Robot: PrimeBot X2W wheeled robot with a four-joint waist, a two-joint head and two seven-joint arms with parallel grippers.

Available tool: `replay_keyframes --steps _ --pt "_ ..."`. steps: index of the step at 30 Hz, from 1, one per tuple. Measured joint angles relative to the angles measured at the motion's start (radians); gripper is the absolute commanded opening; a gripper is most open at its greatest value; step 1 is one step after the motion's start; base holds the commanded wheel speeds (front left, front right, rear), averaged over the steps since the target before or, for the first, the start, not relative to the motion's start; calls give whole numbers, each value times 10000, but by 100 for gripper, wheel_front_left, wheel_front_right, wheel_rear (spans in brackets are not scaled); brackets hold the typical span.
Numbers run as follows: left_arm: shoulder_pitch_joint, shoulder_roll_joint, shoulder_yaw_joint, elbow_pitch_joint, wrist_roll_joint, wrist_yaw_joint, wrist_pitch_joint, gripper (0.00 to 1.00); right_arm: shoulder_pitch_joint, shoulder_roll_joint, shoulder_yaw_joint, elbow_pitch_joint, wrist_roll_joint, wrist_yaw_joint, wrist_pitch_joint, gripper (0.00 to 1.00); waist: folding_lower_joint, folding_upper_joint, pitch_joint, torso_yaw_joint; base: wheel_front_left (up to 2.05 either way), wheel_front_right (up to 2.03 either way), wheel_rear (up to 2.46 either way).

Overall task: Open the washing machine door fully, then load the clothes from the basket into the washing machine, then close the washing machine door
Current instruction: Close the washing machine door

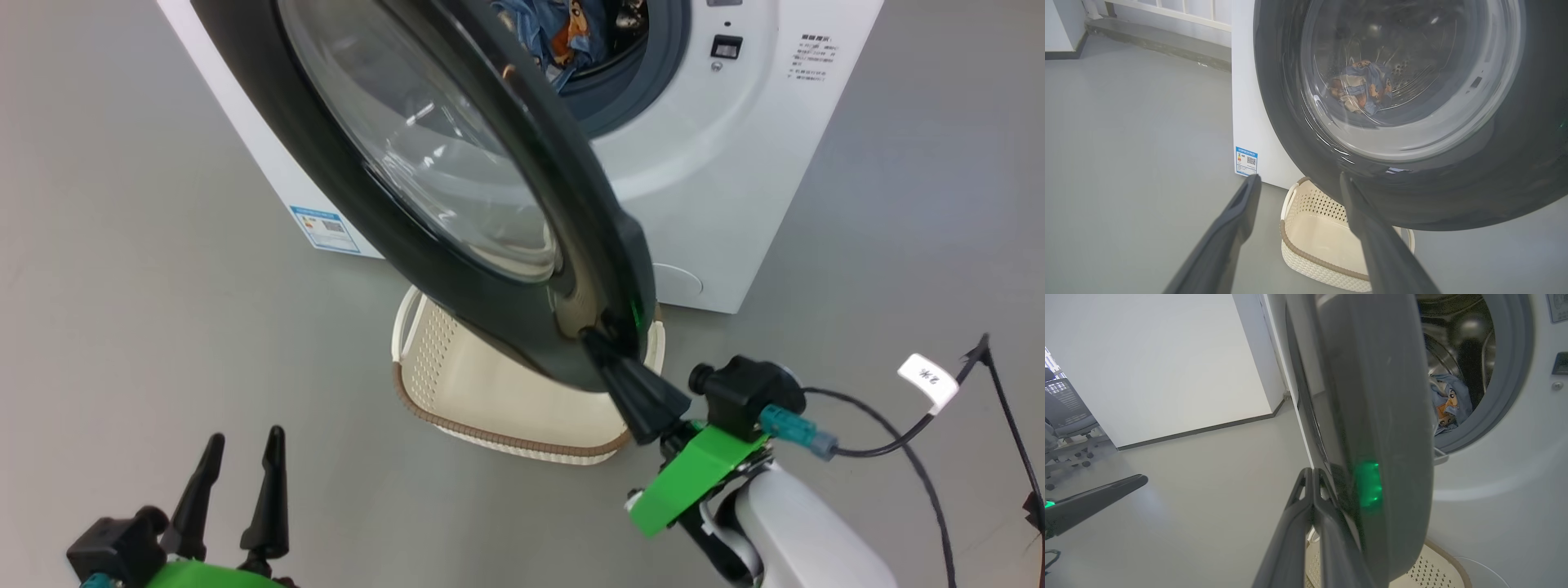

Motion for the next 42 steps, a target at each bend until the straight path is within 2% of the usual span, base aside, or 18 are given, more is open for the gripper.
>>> replay_keyframes --steps 10,29,42 --pt "-389 -48 -228 -54 0 0 0 100 -740 -113 -972 -35 -355 0 0 0 0 0 457 0 0 0 0" --pt "-1175 -318 -462 -161 13 0 -27 100 -2847 -612 -1417 495 -598 2 0 0 0 0 1536 231 0 0 0" --pt "-1665 -414 -562 -178 13 0 -27 100 -4209 -957 -2247 993 -704 10 0 0 0 0 2311 522 0 0 0"
